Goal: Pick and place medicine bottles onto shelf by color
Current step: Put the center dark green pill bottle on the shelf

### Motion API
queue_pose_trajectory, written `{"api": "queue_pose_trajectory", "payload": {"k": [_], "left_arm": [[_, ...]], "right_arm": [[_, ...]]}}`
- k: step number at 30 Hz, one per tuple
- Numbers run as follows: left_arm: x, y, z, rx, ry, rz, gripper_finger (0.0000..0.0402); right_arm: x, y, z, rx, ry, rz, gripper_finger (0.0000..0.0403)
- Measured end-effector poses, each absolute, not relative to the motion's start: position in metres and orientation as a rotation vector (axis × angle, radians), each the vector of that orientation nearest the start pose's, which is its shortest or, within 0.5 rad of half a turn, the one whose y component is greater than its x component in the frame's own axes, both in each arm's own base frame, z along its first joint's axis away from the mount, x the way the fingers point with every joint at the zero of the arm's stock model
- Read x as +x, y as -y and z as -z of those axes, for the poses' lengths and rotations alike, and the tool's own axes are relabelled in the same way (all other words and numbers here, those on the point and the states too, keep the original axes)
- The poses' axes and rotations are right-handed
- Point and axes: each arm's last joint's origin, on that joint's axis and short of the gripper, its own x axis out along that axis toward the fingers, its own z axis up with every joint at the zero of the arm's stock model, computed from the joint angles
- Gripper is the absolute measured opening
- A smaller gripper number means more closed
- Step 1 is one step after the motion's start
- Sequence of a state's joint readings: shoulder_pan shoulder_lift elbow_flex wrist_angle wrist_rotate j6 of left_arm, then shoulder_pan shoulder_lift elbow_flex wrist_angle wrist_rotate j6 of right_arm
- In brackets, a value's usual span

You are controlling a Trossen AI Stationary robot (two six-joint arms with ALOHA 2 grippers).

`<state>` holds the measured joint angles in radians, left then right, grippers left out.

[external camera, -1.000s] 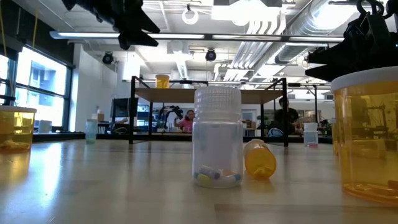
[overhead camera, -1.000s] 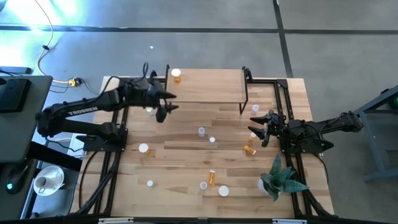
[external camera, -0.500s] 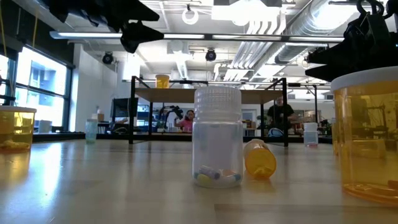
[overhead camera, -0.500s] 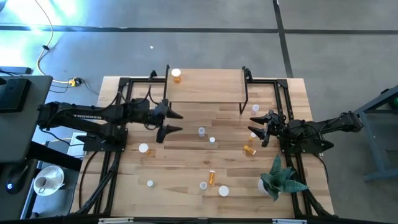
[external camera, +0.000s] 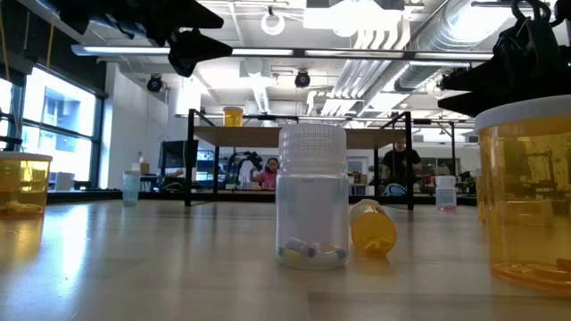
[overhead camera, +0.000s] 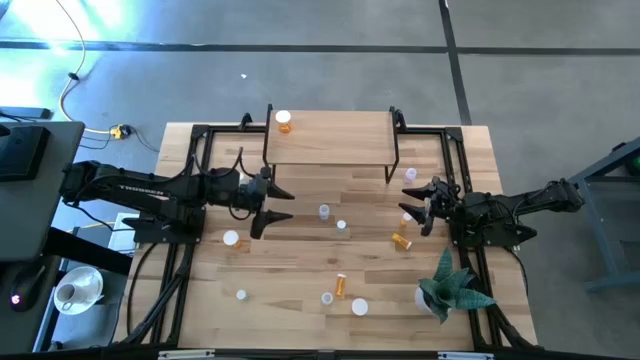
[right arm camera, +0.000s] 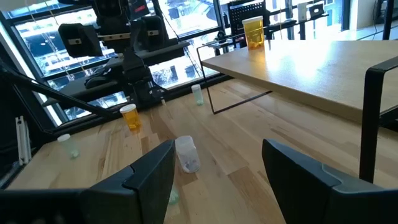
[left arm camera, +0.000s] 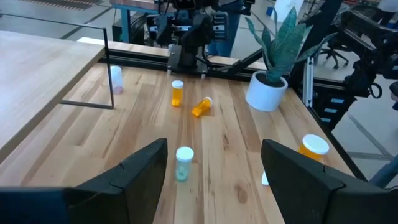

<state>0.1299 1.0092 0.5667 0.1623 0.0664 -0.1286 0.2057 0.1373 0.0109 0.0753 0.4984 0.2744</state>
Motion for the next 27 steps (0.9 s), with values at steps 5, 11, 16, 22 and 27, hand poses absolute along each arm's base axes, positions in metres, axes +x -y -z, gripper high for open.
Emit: {"api": "queue_pose_trajectory", "payload": {"k": [5, 11, 16, 22, 27], "left_arm": [[0.218, -0.027, -0.25, -0.155, -0.274, -0.081, 0.025], [0.218, -0.027, -0.25, -0.155, -0.274, -0.081, 0.025], [0.218, -0.027, -0.25, -0.155, -0.274, -0.081, 0.025], [0.218, -0.027, -0.25, -0.155, -0.274, -0.081, 0.025], [0.218, -0.027, -0.25, -0.155, -0.273, -0.08, 0.025]], "right_arm": [[0.103, -0.007, -0.164, 0.233, -0.006, 0.323, 0.0232], [0.103, -0.007, -0.164, 0.247, -0.005, 0.308, 0.0232], [0.103, -0.008, -0.165, 0.288, 0.011, 0.281, 0.0232], [0.103, -0.008, -0.178, 0.352, 0.144, 0.253, 0.0232], [0.102, -0.01, -0.191, 0.351, 0.259, 0.14, 0.0232]]}}
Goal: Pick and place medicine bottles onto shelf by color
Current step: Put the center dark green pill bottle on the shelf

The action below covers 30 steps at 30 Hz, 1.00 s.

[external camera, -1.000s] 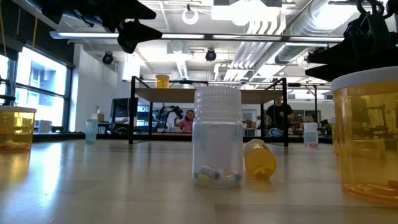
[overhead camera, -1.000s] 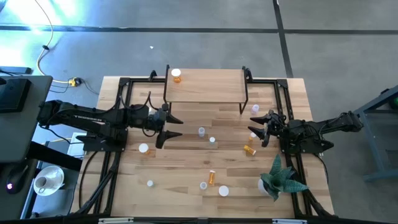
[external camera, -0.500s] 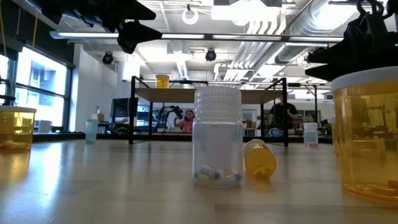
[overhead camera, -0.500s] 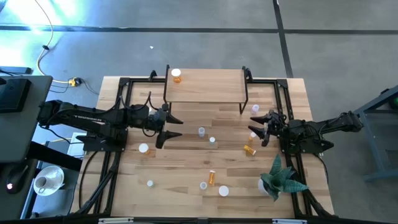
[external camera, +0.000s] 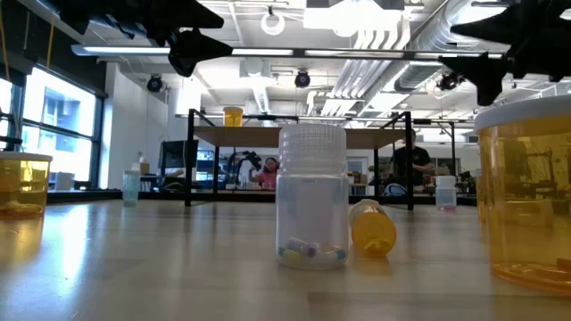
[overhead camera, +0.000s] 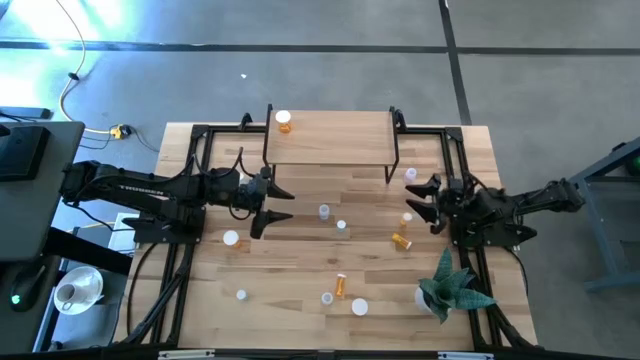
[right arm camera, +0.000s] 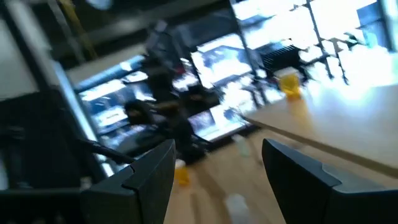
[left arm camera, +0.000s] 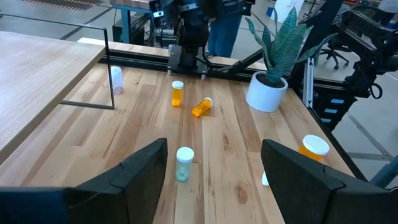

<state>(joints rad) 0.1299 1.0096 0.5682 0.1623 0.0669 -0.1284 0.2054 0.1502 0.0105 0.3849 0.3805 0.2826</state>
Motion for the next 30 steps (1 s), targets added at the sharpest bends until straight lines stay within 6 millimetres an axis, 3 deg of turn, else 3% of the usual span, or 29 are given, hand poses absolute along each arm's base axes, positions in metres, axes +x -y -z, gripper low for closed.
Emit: {"api": "queue_pose_trajectory", "payload": {"k": [8, 16, 24, 30], "left_arm": [[0.218, -0.027, -0.25, -0.155, -0.273, -0.08, 0.025], [0.218, -0.026, -0.249, -0.184, -0.28, -0.085, 0.025], [0.218, -0.027, -0.249, -0.192, -0.281, -0.086, 0.025], [0.218, -0.027, -0.249, -0.192, -0.281, -0.086, 0.025]], "right_arm": [[0.111, -0.013, -0.21, 0.315, 0.235, 0.124, 0.0232], [0.136, -0.017, -0.237, 0.137, 0.009, 0.149, 0.0232], [0.174, -0.023, -0.223, 0.071, -0.205, 0.026, 0.0232], [0.197, -0.025, -0.209, 0.049, -0.325, 0.04, 0.0232]]}}
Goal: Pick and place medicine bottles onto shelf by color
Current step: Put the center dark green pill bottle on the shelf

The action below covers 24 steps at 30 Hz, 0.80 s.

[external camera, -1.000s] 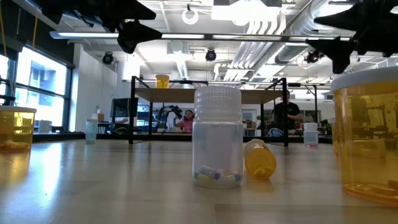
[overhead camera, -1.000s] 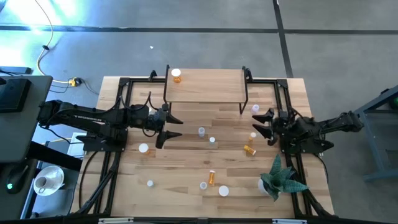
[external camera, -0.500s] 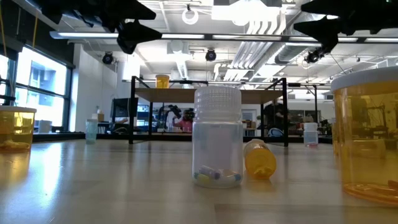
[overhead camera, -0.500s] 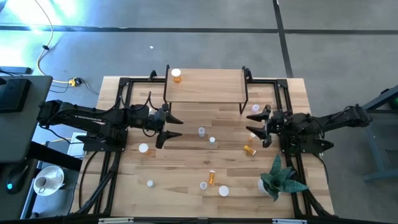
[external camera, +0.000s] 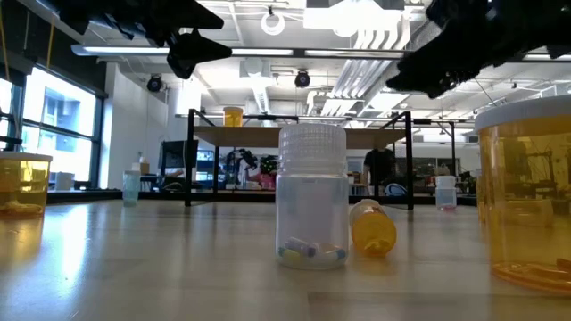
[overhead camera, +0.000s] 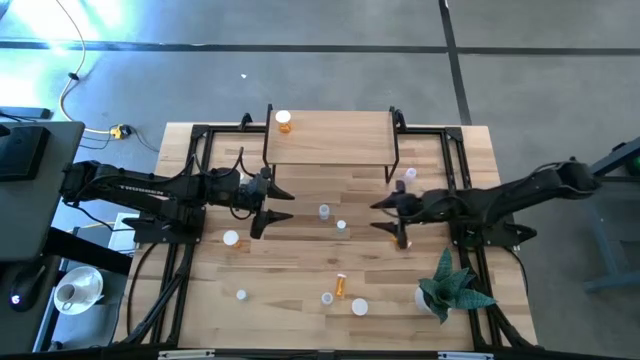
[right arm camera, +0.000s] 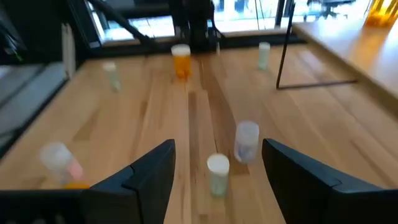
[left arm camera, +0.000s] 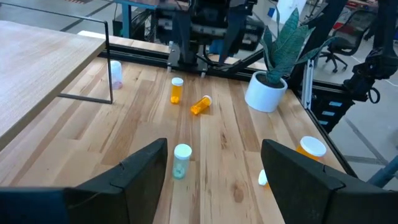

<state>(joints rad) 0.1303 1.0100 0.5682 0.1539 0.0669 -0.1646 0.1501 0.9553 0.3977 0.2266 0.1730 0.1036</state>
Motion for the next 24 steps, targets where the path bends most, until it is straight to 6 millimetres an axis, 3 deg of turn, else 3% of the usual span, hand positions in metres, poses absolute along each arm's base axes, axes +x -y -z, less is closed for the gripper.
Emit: {"api": "queue_pose_trajectory", "payload": {"k": [24], "left_arm": [[0.218, -0.026, -0.249, -0.19, -0.281, -0.086, 0.025]], "right_arm": [[0.282, -0.03, -0.171, -0.046, -0.525, 0.093, 0.0232]]}}
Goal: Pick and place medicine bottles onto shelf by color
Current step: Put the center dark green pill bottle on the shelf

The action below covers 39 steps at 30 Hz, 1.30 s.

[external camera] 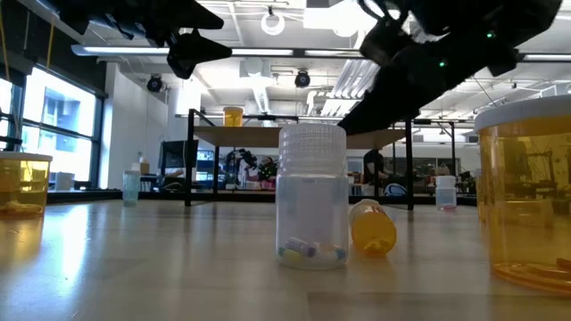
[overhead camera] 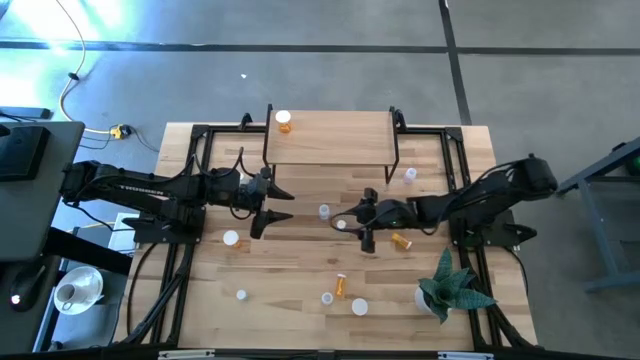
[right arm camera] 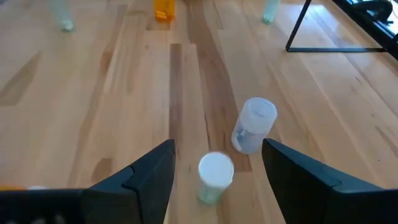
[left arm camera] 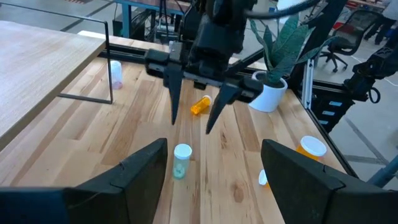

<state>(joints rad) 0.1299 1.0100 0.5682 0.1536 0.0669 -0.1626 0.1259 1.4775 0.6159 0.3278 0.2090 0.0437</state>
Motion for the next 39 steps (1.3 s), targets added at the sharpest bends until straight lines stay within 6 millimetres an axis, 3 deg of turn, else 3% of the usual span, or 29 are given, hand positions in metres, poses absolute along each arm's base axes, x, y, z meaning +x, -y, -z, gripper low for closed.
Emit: {"api": "queue_pose_trajectory", "payload": {"k": [9, 25, 39], "left_arm": [[0.218, -0.027, -0.249, -0.189, -0.282, -0.086, 0.025], [0.218, -0.027, -0.248, -0.19, -0.289, -0.087, 0.025], [0.218, -0.027, -0.248, -0.189, -0.289, -0.087, 0.025]], "right_arm": [[0.3, -0.022, -0.155, 0.001, -0.592, 0.075, 0.0232], [0.302, -0.02, -0.14, 0.023, -0.648, 0.089, 0.0232], [0.302, -0.021, -0.14, 0.05, -0.653, 0.042, 0.0232]]}}
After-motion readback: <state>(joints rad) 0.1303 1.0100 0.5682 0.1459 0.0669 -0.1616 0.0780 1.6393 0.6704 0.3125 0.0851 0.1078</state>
